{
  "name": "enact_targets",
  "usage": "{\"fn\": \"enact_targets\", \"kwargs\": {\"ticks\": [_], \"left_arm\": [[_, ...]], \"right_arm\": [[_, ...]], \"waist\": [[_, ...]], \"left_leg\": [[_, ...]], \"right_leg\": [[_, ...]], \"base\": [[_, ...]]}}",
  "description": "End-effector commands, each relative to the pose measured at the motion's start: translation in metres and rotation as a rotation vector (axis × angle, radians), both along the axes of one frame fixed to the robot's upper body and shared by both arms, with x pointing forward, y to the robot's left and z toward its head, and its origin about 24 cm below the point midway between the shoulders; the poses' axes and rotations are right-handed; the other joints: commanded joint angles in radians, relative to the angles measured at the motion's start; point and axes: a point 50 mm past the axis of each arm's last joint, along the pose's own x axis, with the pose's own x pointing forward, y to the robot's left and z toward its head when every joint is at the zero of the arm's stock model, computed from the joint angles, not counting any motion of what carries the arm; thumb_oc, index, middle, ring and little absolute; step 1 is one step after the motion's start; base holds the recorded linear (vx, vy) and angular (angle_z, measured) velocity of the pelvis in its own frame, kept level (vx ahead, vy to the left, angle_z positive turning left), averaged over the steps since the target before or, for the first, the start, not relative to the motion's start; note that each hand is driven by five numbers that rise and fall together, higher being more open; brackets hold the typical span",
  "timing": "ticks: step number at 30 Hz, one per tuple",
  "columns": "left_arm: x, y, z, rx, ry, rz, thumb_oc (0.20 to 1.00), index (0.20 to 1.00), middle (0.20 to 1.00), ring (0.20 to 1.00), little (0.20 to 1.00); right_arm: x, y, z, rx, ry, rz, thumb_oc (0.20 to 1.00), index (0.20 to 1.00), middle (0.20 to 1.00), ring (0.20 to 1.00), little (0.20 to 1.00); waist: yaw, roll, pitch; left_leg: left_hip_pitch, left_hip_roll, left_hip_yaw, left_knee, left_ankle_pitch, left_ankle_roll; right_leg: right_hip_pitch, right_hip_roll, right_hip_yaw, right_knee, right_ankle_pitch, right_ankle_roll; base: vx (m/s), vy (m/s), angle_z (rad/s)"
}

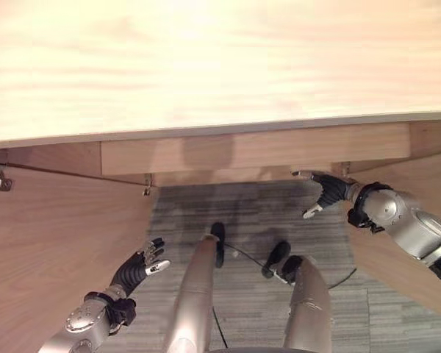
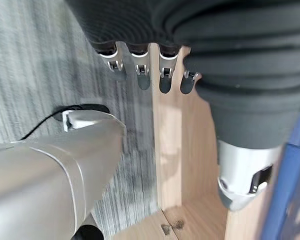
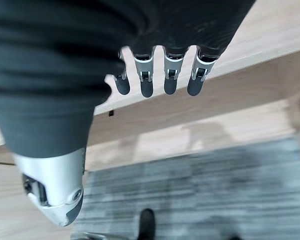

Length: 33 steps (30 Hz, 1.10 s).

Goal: Put the empty folder in the office cabinet

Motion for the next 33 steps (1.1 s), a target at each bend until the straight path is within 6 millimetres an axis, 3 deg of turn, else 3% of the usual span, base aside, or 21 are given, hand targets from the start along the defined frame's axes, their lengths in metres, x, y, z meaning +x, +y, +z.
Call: {"fn": "enact_targets", "kwargs": {"ticks": [1,5,6,7,8,9,10,11,12,14,17,18,20,21,23,24,25,29,33], "left_arm": [[0.005,-0.003,0.012,0.016,-0.062,-0.063,1.0,1.0,1.0,1.0,1.0],[0.002,0.001,-0.005,-0.017,0.005,-0.018,1.0,1.0,1.0,1.0,1.0],[-0.003,0.007,-0.019,-0.031,0.061,0.049,1.0,1.0,1.0,1.0,1.0],[-0.006,0.01,-0.027,-0.028,0.087,0.082,1.0,1.0,1.0,1.0,1.0],[-0.006,0.011,-0.027,-0.027,0.088,0.084,1.0,1.0,1.0,1.0,1.0],[-0.011,0.012,-0.036,-0.025,0.12,0.111,1.0,1.0,1.0,1.0,1.0],[-0.011,0.013,-0.036,-0.025,0.12,0.111,1.0,1.0,1.0,1.0,1.0],[-0.028,0.016,-0.064,-0.029,0.241,0.194,1.0,1.0,1.0,1.0,1.0],[-0.039,0.017,-0.079,-0.033,0.31,0.245,1.0,1.0,1.0,1.0,1.0],[-0.046,0.016,-0.089,-0.041,0.356,0.275,1.0,1.0,1.0,1.0,1.0],[-0.066,0.01,-0.116,-0.071,0.488,0.372,1.0,1.0,1.0,1.0,1.0],[-0.075,0.005,-0.127,-0.095,0.548,0.435,1.0,1.0,1.0,1.0,1.0],[-0.085,-0.002,-0.14,-0.098,0.626,0.47,1.0,1.0,1.0,1.0,1.0],[-0.091,-0.006,-0.145,-0.096,0.669,0.481,1.0,1.0,1.0,1.0,1.0],[-0.098,-0.007,-0.151,-0.065,0.725,0.493,1.0,1.0,1.0,1.0,1.0],[-0.107,-0.007,-0.156,-0.042,0.782,0.512,1.0,1.0,1.0,1.0,1.0],[-0.107,-0.007,-0.156,-0.042,0.782,0.512,1.0,1.0,1.0,1.0,1.0],[-0.117,-0.005,-0.159,-0.001,0.84,0.484,1.0,1.0,1.0,1.0,1.0],[-0.12,-0.002,-0.159,0.026,0.866,0.46,1.0,1.0,1.0,1.0,1.0]], "right_arm": [[0.016,0.017,0.039,0.043,-0.113,0.066,1.0,1.0,1.0,1.0,1.0],[0.028,0.04,0.015,0.077,-0.025,0.096,1.0,1.0,1.0,1.0,1.0],[0.028,0.055,-0.003,0.102,0.027,0.125,1.0,1.0,1.0,1.0,1.0],[0.027,0.06,-0.016,0.119,0.067,0.114,1.0,1.0,1.0,1.0,1.0],[0.028,0.061,-0.017,0.12,0.068,0.116,1.0,1.0,1.0,1.0,1.0],[0.026,0.064,-0.034,0.134,0.116,0.097,1.0,1.0,1.0,1.0,1.0],[0.026,0.064,-0.034,0.134,0.116,0.097,1.0,1.0,1.0,1.0,1.0],[0.018,0.068,-0.079,0.172,0.242,0.014,1.0,1.0,1.0,1.0,1.0],[0.014,0.068,-0.095,0.181,0.278,-0.025,1.0,1.0,1.0,1.0,1.0],[0.011,0.067,-0.106,0.192,0.301,-0.059,1.0,1.0,1.0,1.0,1.0],[-0.001,0.062,-0.144,0.229,0.382,-0.214,1.0,1.0,1.0,1.0,1.0],[-0.016,0.054,-0.168,0.249,0.45,-0.321,1.0,1.0,1.0,1.0,1.0],[-0.036,0.039,-0.192,0.271,0.529,-0.458,1.0,1.0,1.0,1.0,1.0],[-0.05,0.029,-0.204,0.28,0.566,-0.54,1.0,1.0,1.0,1.0,1.0],[-0.073,0.011,-0.221,0.284,0.619,-0.662,1.0,1.0,1.0,1.0,1.0],[-0.094,-0.005,-0.232,0.321,0.65,-0.784,1.0,1.0,1.0,1.0,1.0],[-0.094,-0.005,-0.232,0.321,0.65,-0.784,1.0,1.0,1.0,1.0,1.0],[-0.13,-0.024,-0.247,0.395,0.699,-0.988,1.0,1.0,1.0,1.0,1.0],[-0.14,-0.029,-0.25,0.465,0.697,-1.074,1.0,1.0,1.0,1.0,1.0]], "waist": [[0.027,-0.007,0.112],[0.029,-0.02,0.097],[0.031,-0.03,0.079],[0.03,-0.037,0.067],[0.029,-0.039,0.069],[0.029,-0.045,0.05],[0.029,-0.046,0.051],[0.015,-0.058,-0.013],[0.009,-0.065,-0.035],[0.01,-0.07,-0.043],[0.033,-0.085,-0.06],[0.05,-0.082,-0.072],[0.048,-0.069,-0.095],[0.04,-0.073,-0.105],[0.026,-0.06,-0.137],[0.007,-0.047,-0.163],[0.007,-0.047,-0.163],[-0.014,-0.035,-0.177],[-0.037,-0.033,-0.174]], "left_leg": [[0.098,0.048,0.03,-0.024,-0.016,0.034],[0.288,0.067,0.061,-0.185,0.041,0.012],[0.371,0.069,0.074,-0.308,0.084,0.0],[0.412,0.075,0.083,-0.373,0.113,-0.009],[0.421,0.074,0.085,-0.384,0.119,-0.01],[0.468,0.081,0.091,-0.461,0.154,-0.021],[0.471,0.081,0.091,-0.465,0.156,-0.021],[0.555,0.096,0.11,-0.627,0.235,-0.058],[0.579,0.103,0.116,-0.66,0.256,-0.072],[0.586,0.107,0.117,-0.663,0.265,-0.077],[0.616,0.087,0.062,-0.573,0.179,-0.068],[0.639,0.071,0.025,-0.509,0.155,-0.07],[0.671,0.063,0.003,-0.47,0.145,-0.073],[0.684,0.04,-0.001,-0.492,0.158,-0.066],[0.728,0.018,-0.001,-0.563,0.116,-0.058],[0.768,-0.001,-0.009,-0.636,0.113,-0.052],[0.769,-0.001,-0.009,-0.638,0.114,-0.052],[0.793,-0.066,-0.009,-0.666,0.099,-0.022],[0.787,-0.106,0.014,-0.67,0.102,0.002]], "right_leg": [[0.104,0.003,0.0,-0.14,0.124,0.026],[0.264,0.039,-0.01,-0.286,0.167,0.041],[0.314,0.056,-0.014,-0.353,0.193,0.056],[0.34,0.067,-0.02,-0.396,0.208,0.062],[0.347,0.069,-0.02,-0.403,0.212,0.062],[0.374,0.089,-0.025,-0.45,0.227,0.068],[0.376,0.089,-0.025,-0.452,0.228,0.068],[0.442,0.155,-0.044,-0.591,0.249,0.083],[0.47,0.18,-0.052,-0.64,0.263,0.088],[0.49,0.193,-0.056,-0.674,0.269,0.087],[0.552,0.222,-0.029,-0.742,0.281,0.074],[0.585,0.231,-0.028,-0.764,0.275,0.066],[0.608,0.247,-0.021,-0.78,0.272,0.06],[0.603,0.235,-0.026,-0.787,0.287,0.053],[0.608,0.237,-0.022,-0.799,0.296,0.057],[0.598,0.226,-0.014,-0.803,0.325,0.065],[0.598,0.226,-0.014,-0.803,0.325,0.066],[0.559,0.19,0.011,-0.795,0.4,0.092],[0.509,0.15,0.015,-0.784,0.44,0.116]], "base": [[0.02,-0.086,-0.3],[0.05,-0.095,-0.22],[0.09,-0.13,-0.31],[0.07,-0.117,-0.41],[0.07,-0.113,-0.38],[0.04,-0.069,-0.3],[0.16,-0.228,-0.23],[0.15,-0.234,-0.12],[0.15,-0.238,-0.02],[0.02,-0.118,-0.02],[0.03,-0.133,-0.13],[0.03,-0.057,-0.11],[-0.02,0.033,0.03],[-0.07,0.09,0.08],[-0.07,0.178,0.21],[-0.06,0.201,0.28],[-0.09,0.187,0.21],[-0.14,0.168,-0.1],[-0.18,0.175,-0.26]]}}
